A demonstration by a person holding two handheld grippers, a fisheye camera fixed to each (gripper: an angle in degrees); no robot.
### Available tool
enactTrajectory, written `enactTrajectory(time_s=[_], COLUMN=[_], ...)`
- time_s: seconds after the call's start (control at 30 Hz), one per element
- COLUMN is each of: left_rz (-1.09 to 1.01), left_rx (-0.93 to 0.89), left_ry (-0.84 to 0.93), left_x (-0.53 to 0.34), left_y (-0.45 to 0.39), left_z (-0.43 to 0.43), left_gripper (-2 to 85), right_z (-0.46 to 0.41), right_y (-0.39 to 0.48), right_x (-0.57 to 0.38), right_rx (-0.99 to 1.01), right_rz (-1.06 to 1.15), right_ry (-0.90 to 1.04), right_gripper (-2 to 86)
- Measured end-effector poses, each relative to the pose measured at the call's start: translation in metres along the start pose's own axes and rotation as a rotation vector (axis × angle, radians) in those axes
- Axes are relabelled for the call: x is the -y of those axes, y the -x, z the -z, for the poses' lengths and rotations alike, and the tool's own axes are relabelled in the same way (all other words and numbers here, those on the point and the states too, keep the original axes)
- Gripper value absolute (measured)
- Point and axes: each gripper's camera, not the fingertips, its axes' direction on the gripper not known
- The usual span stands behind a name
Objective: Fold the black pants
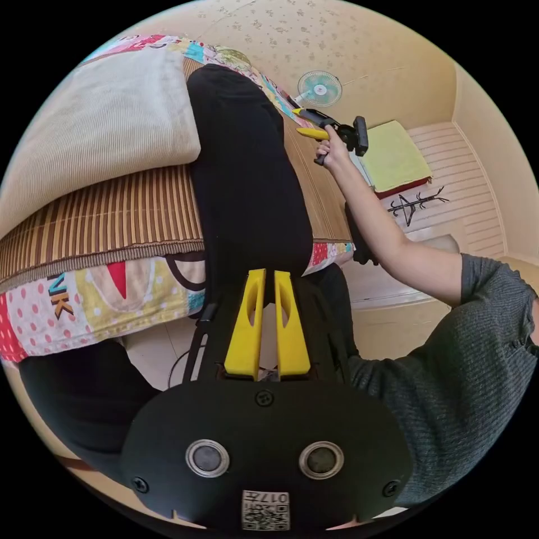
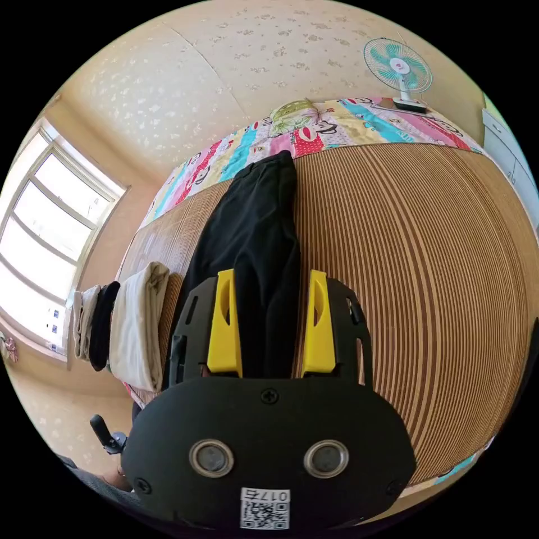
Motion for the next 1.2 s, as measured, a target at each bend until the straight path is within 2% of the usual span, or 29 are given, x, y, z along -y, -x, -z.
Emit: enactTrajectory(time_s=[0.07, 0.1, 0.2, 0.27, 0.3, 0.37, 0.47, 0.53, 0.67, 0.8, 0.9, 0.97, 1.03, 1.17, 1.2], left_rz=[0.012, 0.010, 0.005, 0.016, 0.033, 0.046, 0.039, 0.039, 0.019, -0.001, 0.005, 0.014, 0.020, 0.012, 0.000], left_rx=[-0.032, -0.054, -0.106, -0.120, -0.121, -0.123, -0.090, -0.050, 0.027, 0.049, 0.041, 0.031, 0.028, 0.095, 0.123], left_ry=[-0.003, -0.012, -0.055, -0.083, -0.092, -0.094, -0.100, -0.114, -0.134, -0.140, -0.148, -0.159, -0.179, -0.252, -0.259], left_x=[0.002, 0.002, 0.000, -0.003, -0.003, -0.003, -0.002, -0.003, -0.004, -0.002, -0.004, -0.005, -0.006, -0.012, -0.013], left_y=[0.011, 0.018, 0.034, 0.043, 0.049, 0.055, 0.055, 0.054, 0.049, 0.046, 0.049, 0.052, 0.051, 0.034, 0.029], left_z=[0.005, 0.009, 0.023, 0.029, 0.032, 0.035, 0.040, 0.041, 0.039, 0.035, 0.033, 0.032, 0.033, 0.041, 0.043], left_gripper=[3.8, 3.6, 2.3, 1.3, 1.2, 1.5, 3.1, 4.1, 6.5, 6.1, 5.0, 4.6, 4.8, 7.5, 7.7], right_z=[-0.029, -0.027, -0.012, -0.023, -0.038, -0.038, -0.001, 0.016, -0.016, -0.103, -0.160, -0.176, -0.173, -0.177, -0.163], right_y=[-0.003, -0.009, -0.048, -0.077, -0.091, -0.097, -0.081, -0.065, -0.046, -0.009, -0.004, -0.022, -0.040, -0.010, 0.000], right_x=[0.023, 0.028, 0.013, 0.002, -0.001, -0.004, -0.004, 0.019, 0.095, 0.164, 0.187, 0.190, 0.189, 0.193, 0.182], right_rx=[-0.042, -0.043, -0.053, -0.096, -0.083, -0.052, -0.164, -0.075, -0.001, -0.215, -0.382, -0.396, -0.325, -0.486, -0.528], right_rz=[0.045, 0.059, -0.025, -0.122, -0.171, -0.209, -0.263, -0.193, -0.128, 0.041, 0.129, 0.023, -0.180, -0.107, -0.099], right_ry=[0.097, 0.057, -0.128, -0.146, -0.098, -0.119, -0.346, -0.463, -0.319, -0.080, 0.052, 0.059, -0.016, 0.056, 0.020], right_gripper=[7.6, 3.8, 1.7, 1.6, 1.9, 2.5, 4.8, 8.0, 12.8, 13.8, 8.1, 6.0, 4.8, 5.1, 5.4])
